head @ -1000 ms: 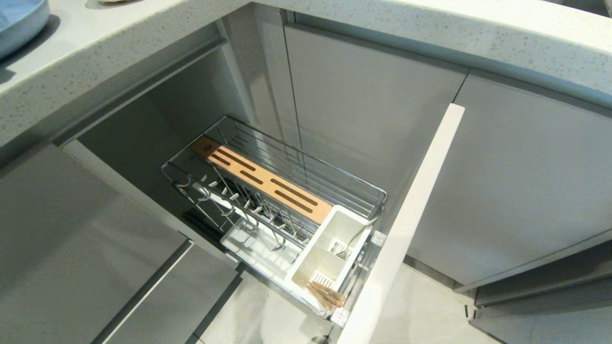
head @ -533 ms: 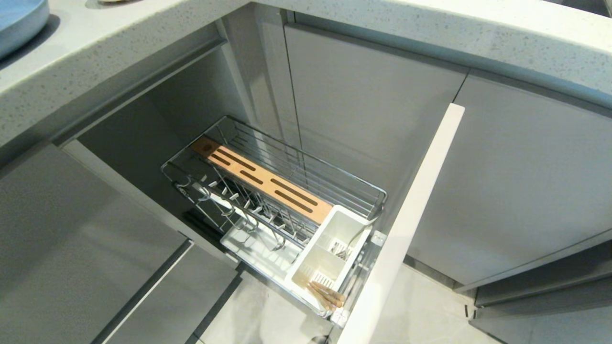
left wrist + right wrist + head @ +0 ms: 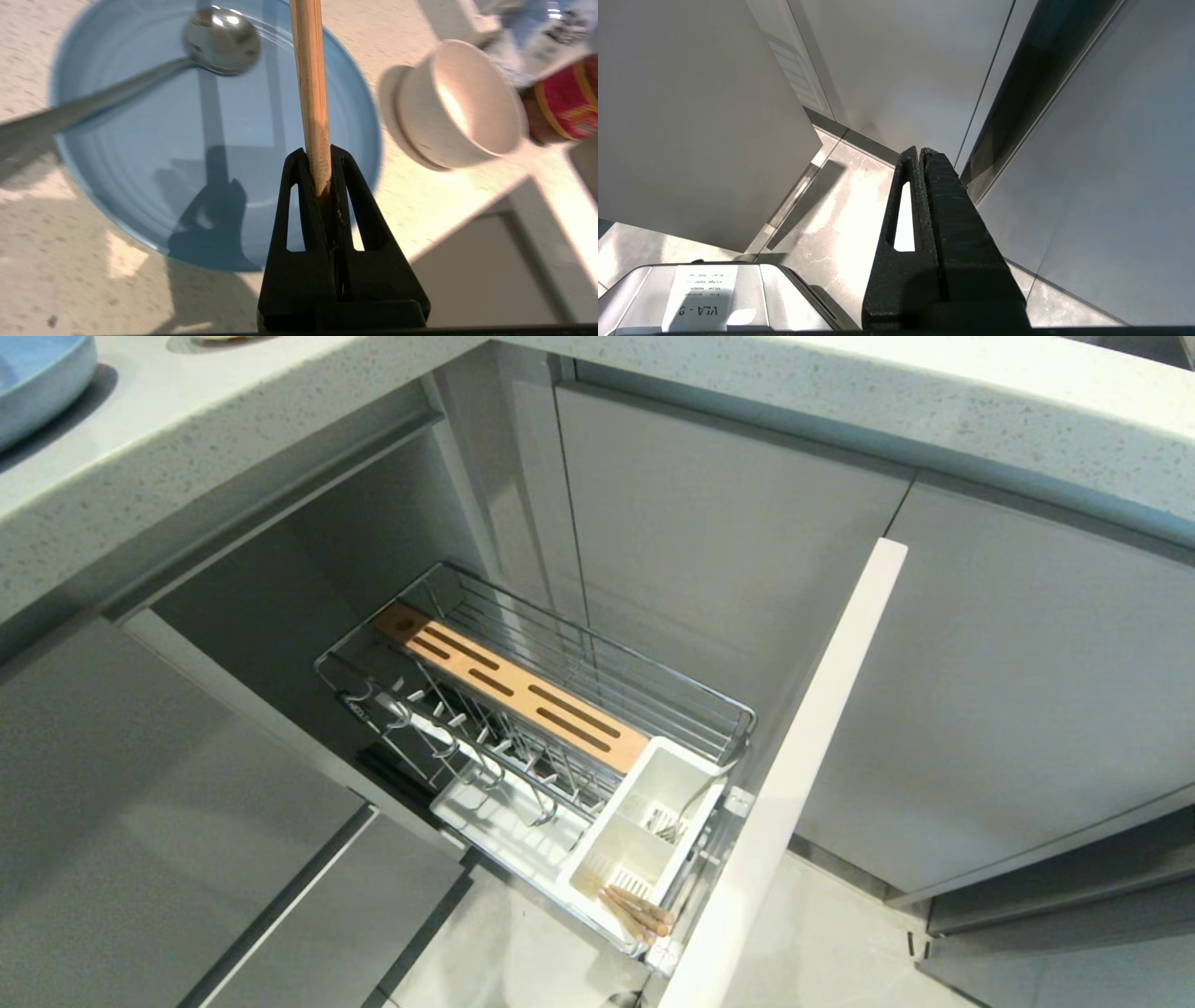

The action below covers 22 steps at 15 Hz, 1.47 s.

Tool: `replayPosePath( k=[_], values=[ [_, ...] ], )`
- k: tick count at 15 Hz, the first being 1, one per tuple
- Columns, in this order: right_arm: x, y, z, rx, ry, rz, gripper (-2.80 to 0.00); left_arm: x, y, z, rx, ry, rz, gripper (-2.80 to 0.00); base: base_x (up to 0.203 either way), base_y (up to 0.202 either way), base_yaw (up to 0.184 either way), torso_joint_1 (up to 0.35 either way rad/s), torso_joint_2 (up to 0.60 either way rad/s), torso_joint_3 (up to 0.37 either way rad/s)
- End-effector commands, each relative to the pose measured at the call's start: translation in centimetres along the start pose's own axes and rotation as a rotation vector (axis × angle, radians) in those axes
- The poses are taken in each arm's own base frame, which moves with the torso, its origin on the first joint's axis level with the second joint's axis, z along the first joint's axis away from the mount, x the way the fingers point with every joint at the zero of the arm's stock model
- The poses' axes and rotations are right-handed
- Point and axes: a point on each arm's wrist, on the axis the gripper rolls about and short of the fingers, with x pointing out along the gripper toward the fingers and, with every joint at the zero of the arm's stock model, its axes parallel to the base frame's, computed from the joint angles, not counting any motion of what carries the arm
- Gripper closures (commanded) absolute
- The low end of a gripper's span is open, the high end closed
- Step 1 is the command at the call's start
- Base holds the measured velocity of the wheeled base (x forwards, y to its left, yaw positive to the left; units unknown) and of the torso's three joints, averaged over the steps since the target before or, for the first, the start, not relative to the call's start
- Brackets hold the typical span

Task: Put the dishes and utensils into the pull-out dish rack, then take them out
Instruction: Pick up the chopsticks and place it in the cupboard

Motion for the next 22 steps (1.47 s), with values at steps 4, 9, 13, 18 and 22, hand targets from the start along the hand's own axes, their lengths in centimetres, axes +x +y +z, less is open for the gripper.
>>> replayPosePath(
  k=[4, 9, 13, 18, 22],
  values=[
    [0.0, 0.0, 0.0, 0.001, -0.003, 0.0, 0.0, -2.6, 0.3, 0.5, -0.031, 0.076, -0.192, 0.0, 0.0, 0.0, 0.0, 0.0, 0.0, 0.0],
    [0.0, 0.0, 0.0, 0.0, -0.003, 0.0, 0.0, -3.9, 0.6, 0.0, -0.022, 0.195, -0.373, 0.0, 0.0, 0.0, 0.0, 0.0, 0.0, 0.0],
    [0.0, 0.0, 0.0, 0.0, -0.003, 0.0, 0.0, -5.0, 1.1, -0.5, 0.004, 0.317, -0.562, 0.0, 0.0, 0.0, 0.0, 0.0, 0.0, 0.0],
    [0.0, 0.0, 0.0, 0.0, -0.003, 0.0, 0.0, -5.5, 1.6, -2.2, 0.083, 0.506, -0.78, 0.0, 0.0, 0.0, 0.0, 0.0, 0.0, 0.0],
    [0.0, 0.0, 0.0, 0.0, -0.003, 0.0, 0.0, -4.6, 1.1, -4.1, 0.115, 0.708, -0.863, 0.0, 0.0, 0.0, 0.0, 0.0, 0.0, 0.0]
  ],
)
